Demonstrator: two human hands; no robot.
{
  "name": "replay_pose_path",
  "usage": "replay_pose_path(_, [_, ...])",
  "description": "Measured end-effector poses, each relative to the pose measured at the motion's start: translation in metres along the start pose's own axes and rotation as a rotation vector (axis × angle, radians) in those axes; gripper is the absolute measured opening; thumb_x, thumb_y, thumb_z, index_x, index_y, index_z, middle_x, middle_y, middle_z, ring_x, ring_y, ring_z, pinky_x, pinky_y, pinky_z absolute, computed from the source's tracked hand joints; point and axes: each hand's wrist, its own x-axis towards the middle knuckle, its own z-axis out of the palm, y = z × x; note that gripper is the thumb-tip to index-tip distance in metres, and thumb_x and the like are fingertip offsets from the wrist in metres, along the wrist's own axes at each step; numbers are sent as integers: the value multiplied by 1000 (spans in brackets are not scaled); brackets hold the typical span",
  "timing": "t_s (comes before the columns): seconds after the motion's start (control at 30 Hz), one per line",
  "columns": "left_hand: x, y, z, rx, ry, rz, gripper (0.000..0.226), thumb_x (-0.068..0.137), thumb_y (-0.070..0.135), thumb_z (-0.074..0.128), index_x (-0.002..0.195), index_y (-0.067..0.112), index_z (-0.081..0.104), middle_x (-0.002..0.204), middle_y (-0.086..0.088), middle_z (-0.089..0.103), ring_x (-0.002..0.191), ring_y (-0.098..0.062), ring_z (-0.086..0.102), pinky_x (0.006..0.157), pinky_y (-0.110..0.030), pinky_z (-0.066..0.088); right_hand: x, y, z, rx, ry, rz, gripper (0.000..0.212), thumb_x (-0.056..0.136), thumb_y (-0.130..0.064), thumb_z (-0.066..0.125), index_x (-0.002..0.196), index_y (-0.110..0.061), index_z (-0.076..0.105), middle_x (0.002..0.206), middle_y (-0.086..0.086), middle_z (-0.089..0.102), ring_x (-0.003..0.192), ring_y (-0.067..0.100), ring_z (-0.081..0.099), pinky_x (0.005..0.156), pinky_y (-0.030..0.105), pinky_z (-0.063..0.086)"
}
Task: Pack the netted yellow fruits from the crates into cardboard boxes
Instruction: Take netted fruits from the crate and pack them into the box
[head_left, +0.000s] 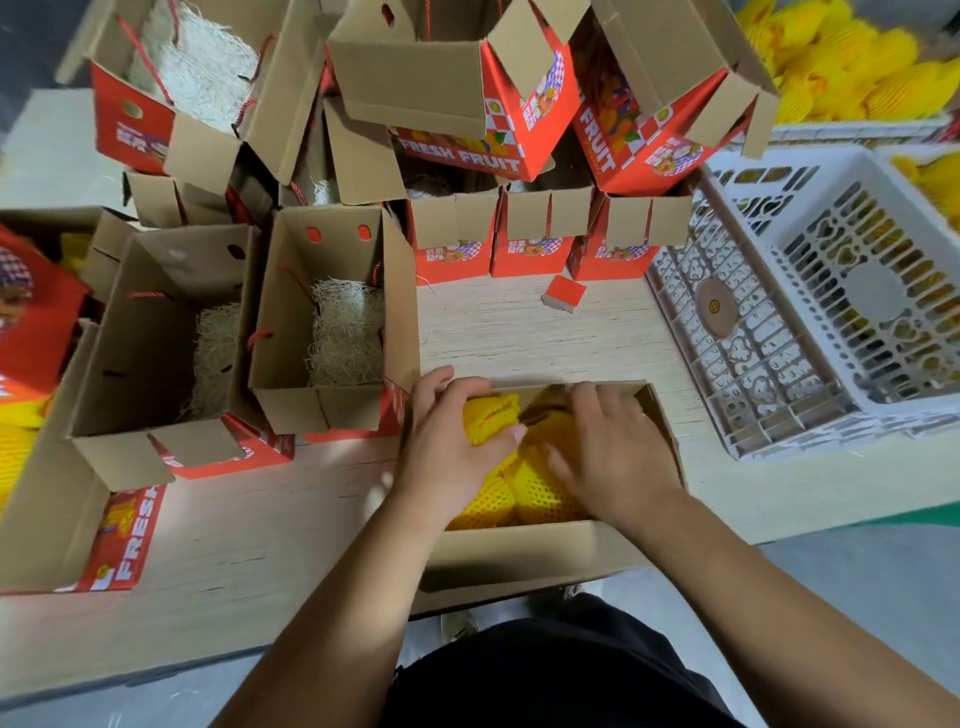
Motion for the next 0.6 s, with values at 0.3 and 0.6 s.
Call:
replay_pose_path(0.3, [-7, 29, -3, -487, -15, -332, 60, 65, 75, 73, 108, 33, 68, 105, 14, 71, 102, -5, 64, 84, -18, 48, -6, -6, -7, 1117, -262, -50, 56, 85, -41, 77, 134, -26, 54, 123, -10, 66, 113, 7, 63, 94, 26, 52])
replay_pose_path(0.6, [15, 35, -37, -75, 66, -62, 66, 106, 55, 17, 123, 12, 64, 121, -5, 66, 118, -21, 58, 100, -42, 46, -2, -52, 6, 851, 111, -115, 58, 84, -60, 71, 133, -34, 52, 128, -10, 63, 122, 8, 59, 99, 28, 49])
